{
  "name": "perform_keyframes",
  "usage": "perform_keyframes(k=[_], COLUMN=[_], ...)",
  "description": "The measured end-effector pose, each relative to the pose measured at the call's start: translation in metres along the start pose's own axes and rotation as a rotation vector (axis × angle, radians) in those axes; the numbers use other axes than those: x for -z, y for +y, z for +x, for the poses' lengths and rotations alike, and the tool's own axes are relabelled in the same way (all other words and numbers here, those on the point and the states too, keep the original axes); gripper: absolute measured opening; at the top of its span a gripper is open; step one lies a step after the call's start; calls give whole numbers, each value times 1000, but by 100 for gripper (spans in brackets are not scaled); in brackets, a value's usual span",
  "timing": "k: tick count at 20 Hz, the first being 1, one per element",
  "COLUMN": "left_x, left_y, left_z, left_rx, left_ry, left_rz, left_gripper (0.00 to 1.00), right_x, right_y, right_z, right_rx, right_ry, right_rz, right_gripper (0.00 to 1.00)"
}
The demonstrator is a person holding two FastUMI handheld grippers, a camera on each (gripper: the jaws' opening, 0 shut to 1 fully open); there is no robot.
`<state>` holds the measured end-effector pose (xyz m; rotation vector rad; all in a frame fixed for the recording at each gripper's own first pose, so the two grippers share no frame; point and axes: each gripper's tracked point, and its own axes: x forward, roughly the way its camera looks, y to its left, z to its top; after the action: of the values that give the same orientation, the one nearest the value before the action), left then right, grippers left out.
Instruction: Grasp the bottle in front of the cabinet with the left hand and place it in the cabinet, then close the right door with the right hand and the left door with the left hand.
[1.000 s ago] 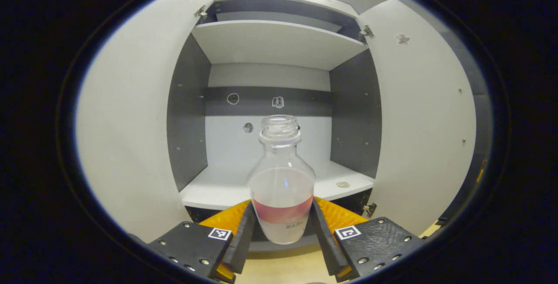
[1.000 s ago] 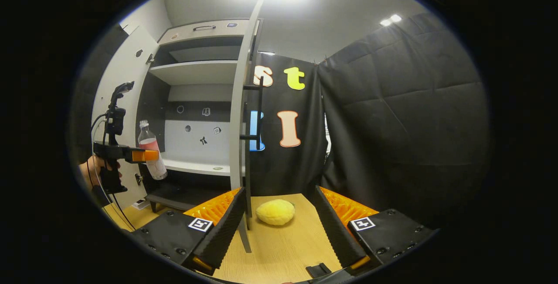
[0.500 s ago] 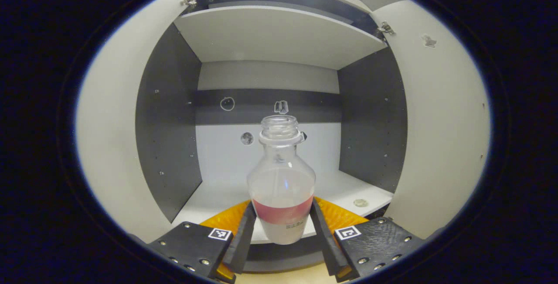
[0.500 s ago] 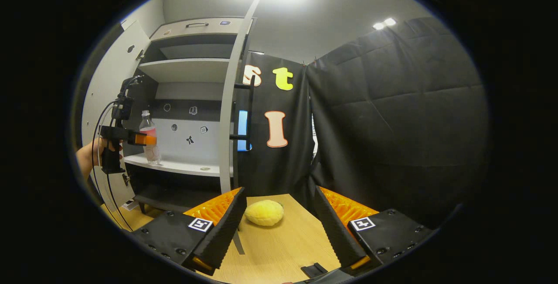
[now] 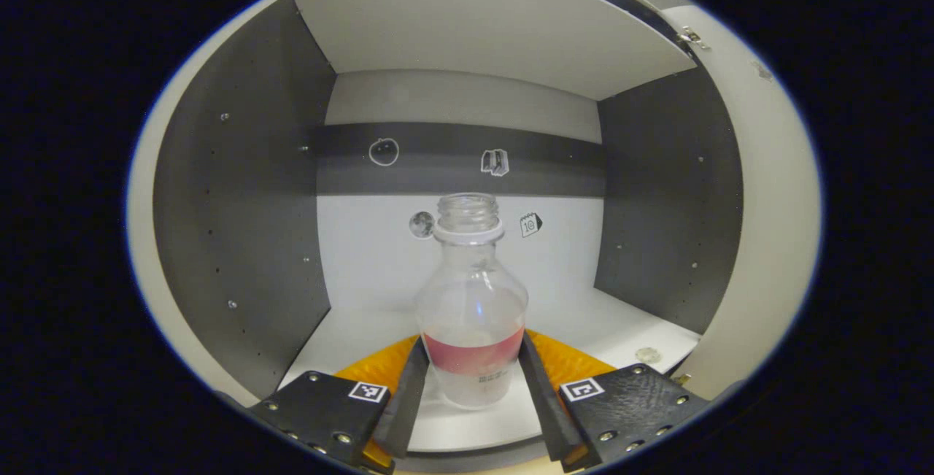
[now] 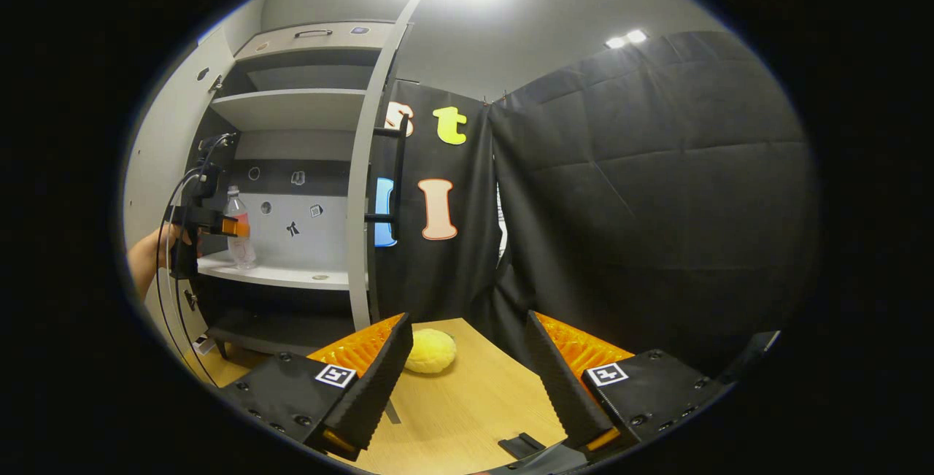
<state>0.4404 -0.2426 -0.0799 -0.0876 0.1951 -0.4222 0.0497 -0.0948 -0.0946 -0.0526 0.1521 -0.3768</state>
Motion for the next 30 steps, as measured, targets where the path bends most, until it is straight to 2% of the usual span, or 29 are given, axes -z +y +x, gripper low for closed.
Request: perform_keyframes(k=[1,2,3,4,5,6,10,11,12,16,17,18,19,20,21,22,23,24,29,30], left_x=[0,-1,-1,-1,-2,-3,-2,-2,0,2,2,2,1,1,-3,-7,-11,-14,-29,-31], left_y=[0,-2,-3,-3,-4,-5,-7,-7,-8,-8,-8,-7,-6,-5,-4,-3,-2,-3,-1,0], left_z=[2,4,4,3,3,4,6,6,8,12,13,13,13,13,13,13,12,13,5,1], left_rx=[3,9,14,16,16,15,15,19,33,49,46,41,36,27,21,17,14,14,-16,-27], left_ry=[4,1,5,6,10,14,45,56,72,116,120,118,117,112,102,91,81,74,36,29], left_rz=[4,11,20,31,41,49,46,41,38,54,61,63,65,70,77,86,95,101,105,92], left_gripper=[71,71,71,71,78,71,73,80,73,73,80,80,73,74,82,77,88,81,81,81], right_x=[1,1,1,1,0,0,1,1,1,4,4,4,4,5,5,6,6,7,5,4], right_y=[2,4,5,5,6,8,6,5,4,0,0,0,0,1,1,1,2,2,2,2], right_z=[2,4,4,5,5,6,4,4,3,4,3,1,1,1,2,2,2,1,0,0], right_rx=[4,4,5,6,7,5,12,14,16,28,29,30,29,28,26,25,23,20,8,3], right_ry=[3,6,7,6,5,6,9,10,10,18,19,19,18,19,20,21,21,22,14,11], right_rz=[0,0,-1,-1,0,2,-3,0,3,14,21,25,26,23,19,16,16,17,27,31], right_gripper=[99,94,99,99,99,99,99,99,99,99,99,99,99,99,99,99,99,99,99,94])
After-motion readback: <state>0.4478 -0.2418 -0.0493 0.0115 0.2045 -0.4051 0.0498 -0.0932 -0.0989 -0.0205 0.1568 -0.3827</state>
